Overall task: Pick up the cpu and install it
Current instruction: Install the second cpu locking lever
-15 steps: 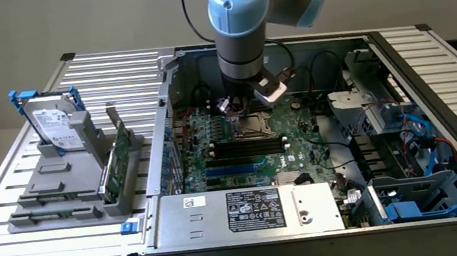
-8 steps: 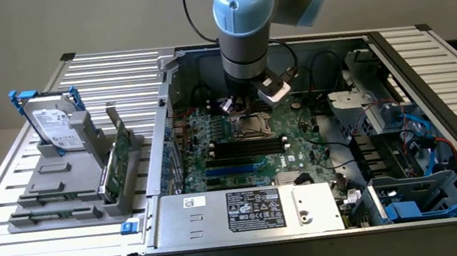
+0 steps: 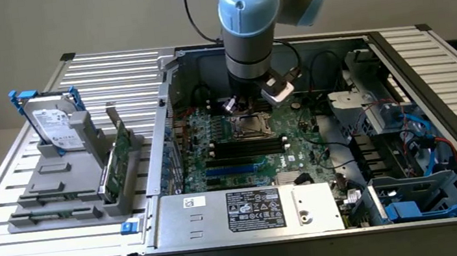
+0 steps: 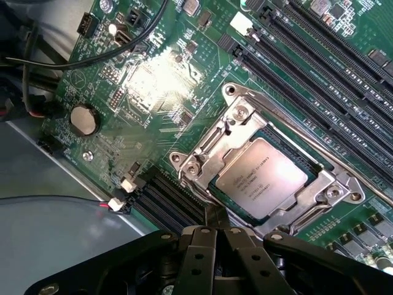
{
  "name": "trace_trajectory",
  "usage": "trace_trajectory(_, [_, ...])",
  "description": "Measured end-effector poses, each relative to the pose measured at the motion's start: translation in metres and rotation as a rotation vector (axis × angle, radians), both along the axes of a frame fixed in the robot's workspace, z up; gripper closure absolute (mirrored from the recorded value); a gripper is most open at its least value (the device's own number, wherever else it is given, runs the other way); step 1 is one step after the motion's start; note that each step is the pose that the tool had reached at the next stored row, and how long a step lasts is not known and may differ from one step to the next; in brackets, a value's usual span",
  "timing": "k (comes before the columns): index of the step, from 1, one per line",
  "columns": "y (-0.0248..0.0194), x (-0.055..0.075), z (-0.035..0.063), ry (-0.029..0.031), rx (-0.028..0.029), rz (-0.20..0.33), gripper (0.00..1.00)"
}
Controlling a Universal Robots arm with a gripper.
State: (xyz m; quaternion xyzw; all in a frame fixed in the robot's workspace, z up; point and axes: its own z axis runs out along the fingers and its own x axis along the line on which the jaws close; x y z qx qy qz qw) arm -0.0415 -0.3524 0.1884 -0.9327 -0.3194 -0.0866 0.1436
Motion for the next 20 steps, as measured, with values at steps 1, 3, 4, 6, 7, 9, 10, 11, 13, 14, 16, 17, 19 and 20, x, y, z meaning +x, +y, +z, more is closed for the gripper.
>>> trace_trajectory(1, [0.0004,-0.007,0.0003,-0.0007,0.0009,0.001,0.89])
trace_trajectory(3, [0.0001,-0.0083,0.0008,0.0009,-0.0002,0.0,0.89])
trace_trajectory(4, [0.0,-0.0085,0.001,0.0012,-0.0005,0.0,0.89])
trace_trajectory(6, [0.0,-0.0085,0.0011,0.0012,-0.0009,0.0,0.89])
trace_trajectory(7, [0.0,-0.0085,0.0011,0.0012,-0.001,0.0,0.89])
trace_trajectory(9, [0.0,-0.0085,0.0011,0.0012,-0.0009,0.0,0.89])
trace_trajectory(10, [0.0,-0.0084,0.0011,0.0012,-0.0009,0.0,0.89])
trace_trajectory(11, [0.0,-0.0084,0.0011,0.0012,-0.0009,0.0,0.89])
trace_trajectory(13, [-0.0001,-0.0084,0.0011,0.0012,-0.001,0.0,0.89])
trace_trajectory(14, [-0.0001,-0.0084,0.0011,0.0012,-0.0009,0.0,0.89])
trace_trajectory(16, [0.0,-0.0084,0.0011,0.0012,-0.001,0.0,0.89])
trace_trajectory(17, [0.0,-0.0084,0.0011,0.0012,-0.0009,0.0,0.89])
trace_trajectory(19, [0.0,-0.0084,0.0011,0.0011,-0.0009,0.0,0.89])
trace_trajectory(20, [0.0,-0.0084,0.001,0.0011,-0.0009,0.0,0.89])
